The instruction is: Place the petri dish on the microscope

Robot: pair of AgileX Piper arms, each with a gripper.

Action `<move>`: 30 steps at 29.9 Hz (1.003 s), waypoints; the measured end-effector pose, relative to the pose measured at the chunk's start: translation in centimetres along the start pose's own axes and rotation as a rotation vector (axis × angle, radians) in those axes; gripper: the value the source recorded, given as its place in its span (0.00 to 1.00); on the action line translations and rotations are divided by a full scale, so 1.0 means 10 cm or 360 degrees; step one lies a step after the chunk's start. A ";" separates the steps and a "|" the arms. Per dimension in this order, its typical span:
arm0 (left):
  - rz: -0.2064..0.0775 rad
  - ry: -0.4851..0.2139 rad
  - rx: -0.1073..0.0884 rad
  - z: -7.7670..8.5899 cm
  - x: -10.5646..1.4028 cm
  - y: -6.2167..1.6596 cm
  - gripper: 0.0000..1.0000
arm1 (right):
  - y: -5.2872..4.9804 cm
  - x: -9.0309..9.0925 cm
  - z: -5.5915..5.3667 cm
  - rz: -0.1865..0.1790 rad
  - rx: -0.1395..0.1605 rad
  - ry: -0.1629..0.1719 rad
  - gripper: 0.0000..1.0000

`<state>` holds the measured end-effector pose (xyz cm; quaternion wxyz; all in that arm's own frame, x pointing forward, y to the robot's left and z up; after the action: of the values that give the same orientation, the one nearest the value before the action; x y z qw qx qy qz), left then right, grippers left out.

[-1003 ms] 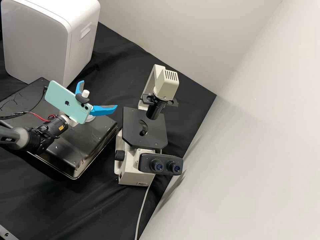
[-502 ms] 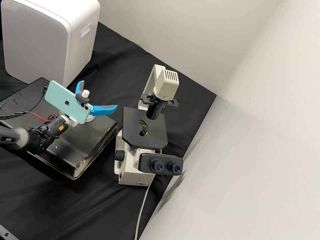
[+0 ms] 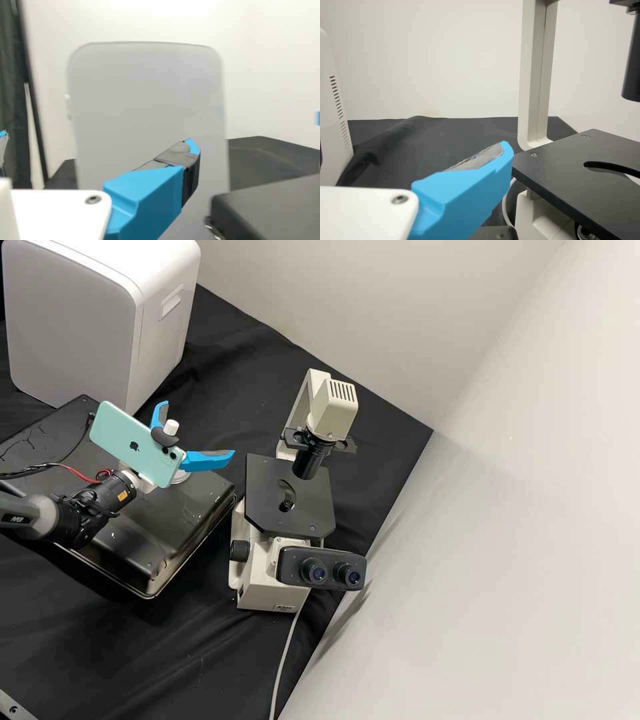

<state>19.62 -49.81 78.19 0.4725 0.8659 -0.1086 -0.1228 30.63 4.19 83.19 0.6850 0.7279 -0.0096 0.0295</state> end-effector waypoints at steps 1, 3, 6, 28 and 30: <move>0.0004 -0.0024 -0.0003 0.03 -0.02 -0.008 1.00 | 0.00 0.00 0.00 0.0000 0.0000 0.0000 1.00; -0.0013 -0.0061 -0.0008 0.07 -0.05 -0.041 1.00 | 0.00 0.00 0.00 0.0000 0.0000 0.0000 1.00; -0.0055 -0.0112 -0.0015 0.13 -0.11 -0.097 1.00 | 0.00 0.00 0.00 0.0000 0.0000 0.0000 1.00; 0.0004 -0.0445 0.0025 0.44 -0.45 -0.047 1.00 | 0.00 0.00 0.00 -0.0002 0.0000 -0.0002 1.00; 0.0009 -0.0488 0.0030 0.48 -0.47 -0.045 1.00 | 0.00 0.00 0.00 -0.0002 0.0000 -0.0002 1.00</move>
<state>13.73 -51.96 75.80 0.4425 0.8412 -0.1831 -0.2511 30.63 4.18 83.18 0.6850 0.7279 -0.0096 0.0287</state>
